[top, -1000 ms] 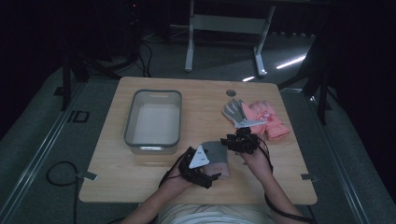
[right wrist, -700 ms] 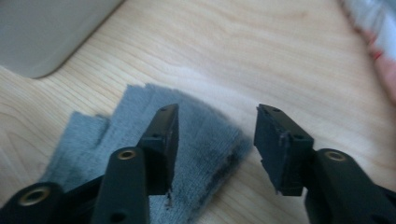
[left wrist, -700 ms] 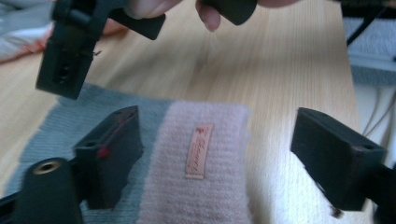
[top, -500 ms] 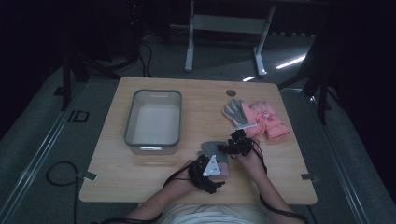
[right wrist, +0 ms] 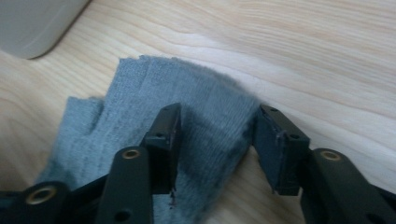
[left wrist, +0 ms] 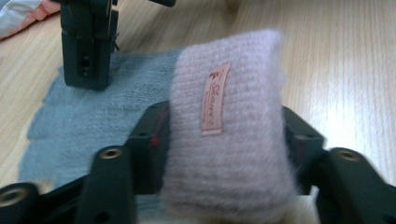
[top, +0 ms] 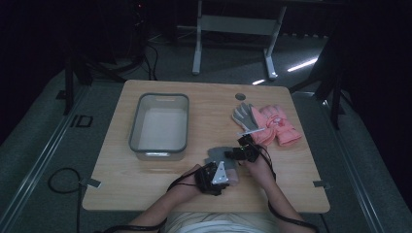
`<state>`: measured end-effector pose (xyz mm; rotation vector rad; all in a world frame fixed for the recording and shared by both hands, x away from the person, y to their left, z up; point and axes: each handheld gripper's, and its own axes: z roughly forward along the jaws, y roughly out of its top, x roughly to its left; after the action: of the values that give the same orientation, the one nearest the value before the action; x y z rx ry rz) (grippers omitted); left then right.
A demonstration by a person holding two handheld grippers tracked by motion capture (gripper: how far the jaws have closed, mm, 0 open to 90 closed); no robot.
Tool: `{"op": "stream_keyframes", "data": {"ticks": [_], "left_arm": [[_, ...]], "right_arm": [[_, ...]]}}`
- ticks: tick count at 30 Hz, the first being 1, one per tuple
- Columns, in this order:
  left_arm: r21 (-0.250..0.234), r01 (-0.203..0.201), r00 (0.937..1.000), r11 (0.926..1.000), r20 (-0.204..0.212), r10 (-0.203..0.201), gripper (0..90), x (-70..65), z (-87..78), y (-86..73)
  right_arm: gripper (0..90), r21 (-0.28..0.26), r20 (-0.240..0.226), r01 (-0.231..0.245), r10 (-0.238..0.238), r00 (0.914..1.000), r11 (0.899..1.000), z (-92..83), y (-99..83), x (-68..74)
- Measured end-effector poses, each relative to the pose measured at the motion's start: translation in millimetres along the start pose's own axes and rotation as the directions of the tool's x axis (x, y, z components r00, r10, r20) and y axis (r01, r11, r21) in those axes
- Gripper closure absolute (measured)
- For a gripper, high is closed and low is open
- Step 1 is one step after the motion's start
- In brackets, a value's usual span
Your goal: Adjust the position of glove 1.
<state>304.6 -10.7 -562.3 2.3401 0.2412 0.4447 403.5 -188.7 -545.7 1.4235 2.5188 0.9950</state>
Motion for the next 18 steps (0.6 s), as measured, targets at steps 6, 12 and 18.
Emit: {"op": "stream_keyframes", "data": {"ticks": [6,12,18], "left_arm": [[-0.01,0.047,0.9971,0.9988,0.06,-0.046,59.4,10.8,-9.2,-1.4],[-0.016,0.039,0.9959,0.9991,0.083,-0.037,62.2,22.0,-22.7,3.0],[-0.025,0.024,0.9956,0.9994,0.092,-0.022,63.0,35.7,-37.8,13.9]], "right_arm": [[73.0,-0.002,-0.061,-0.002,0.002,0.9981,1.0,0.2,3.2,7.2],[74.0,-0.056,-0.11,-0.001,-0.005,0.9939,0.998,-12.7,9.4,11.0],[74.3,-0.109,-0.128,0.007,-0.021,0.9915,0.994,-29.1,21.1,15.1]]}}
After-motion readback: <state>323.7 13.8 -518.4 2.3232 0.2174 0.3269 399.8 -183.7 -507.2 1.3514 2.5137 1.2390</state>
